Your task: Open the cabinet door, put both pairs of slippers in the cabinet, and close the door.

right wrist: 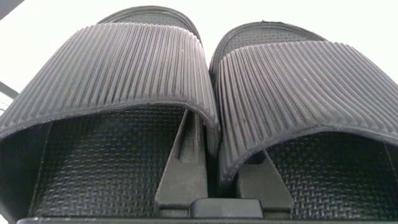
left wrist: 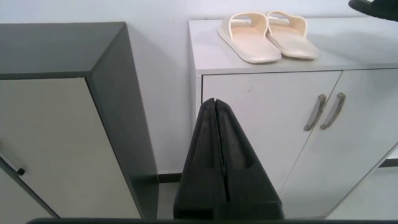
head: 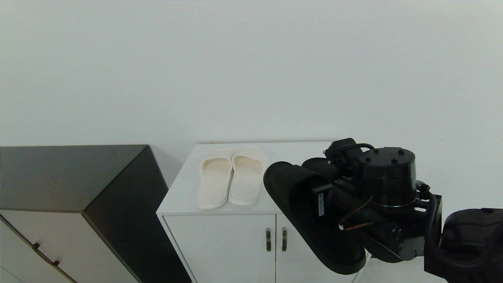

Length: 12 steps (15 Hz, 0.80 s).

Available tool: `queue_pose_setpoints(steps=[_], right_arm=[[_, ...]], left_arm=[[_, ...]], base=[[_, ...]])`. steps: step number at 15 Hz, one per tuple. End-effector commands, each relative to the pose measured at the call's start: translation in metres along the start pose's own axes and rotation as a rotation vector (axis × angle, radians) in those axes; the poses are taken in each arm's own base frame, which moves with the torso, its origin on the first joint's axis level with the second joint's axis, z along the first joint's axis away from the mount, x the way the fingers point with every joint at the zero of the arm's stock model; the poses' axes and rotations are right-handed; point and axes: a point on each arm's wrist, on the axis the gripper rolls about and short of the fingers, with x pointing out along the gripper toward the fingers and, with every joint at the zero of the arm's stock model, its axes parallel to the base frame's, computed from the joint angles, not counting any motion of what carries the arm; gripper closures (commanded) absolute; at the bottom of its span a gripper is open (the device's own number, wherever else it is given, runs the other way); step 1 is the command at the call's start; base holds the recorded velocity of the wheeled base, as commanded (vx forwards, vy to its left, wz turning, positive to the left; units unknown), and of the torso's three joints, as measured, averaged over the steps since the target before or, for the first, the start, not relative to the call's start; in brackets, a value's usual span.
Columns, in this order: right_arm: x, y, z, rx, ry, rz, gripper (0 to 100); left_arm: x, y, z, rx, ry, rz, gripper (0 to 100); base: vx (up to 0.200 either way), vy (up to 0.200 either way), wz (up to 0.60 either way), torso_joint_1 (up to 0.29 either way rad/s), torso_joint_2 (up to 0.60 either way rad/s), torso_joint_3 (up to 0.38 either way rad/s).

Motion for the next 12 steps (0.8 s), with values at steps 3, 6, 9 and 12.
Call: queue_pose_setpoints(steps=[3, 6, 9, 12], right_arm=[[-0.0043, 0.0009, -0.0023, -0.004, 0.004, 0.008, 100], [-0.0064, 0.0011, -0.0045, -0.009, 0.01, 0.008, 100], [-0.0087, 0.0021, -0.0045, -0.01, 0.008, 0.014, 100], [-0.0111, 0.0012, -0.0073, -0.012, 0.016, 0.016, 100]], left_arm=[[0.0, 0.0, 0.0005, -0.001, -0.001, 0.0, 100], [0.0001, 0.0, 0.0001, -0.001, 0.0, 0.0, 100], [0.0001, 0.0, 0.0001, -0.001, 0.0, 0.0, 100], [0.0001, 0.0, 0.0001, -0.002, 0.0, 0.0, 100]], base=[[-0.2, 0.0, 0.0, 0.009, 0.0, 0.001], [-0.2, 0.0, 0.0, -0.007, 0.0, 0.005], [-0.2, 0.0, 0.0, 0.002, 0.0, -0.002], [-0.133, 0.0, 0.0, -0.002, 0.0, 0.003]])
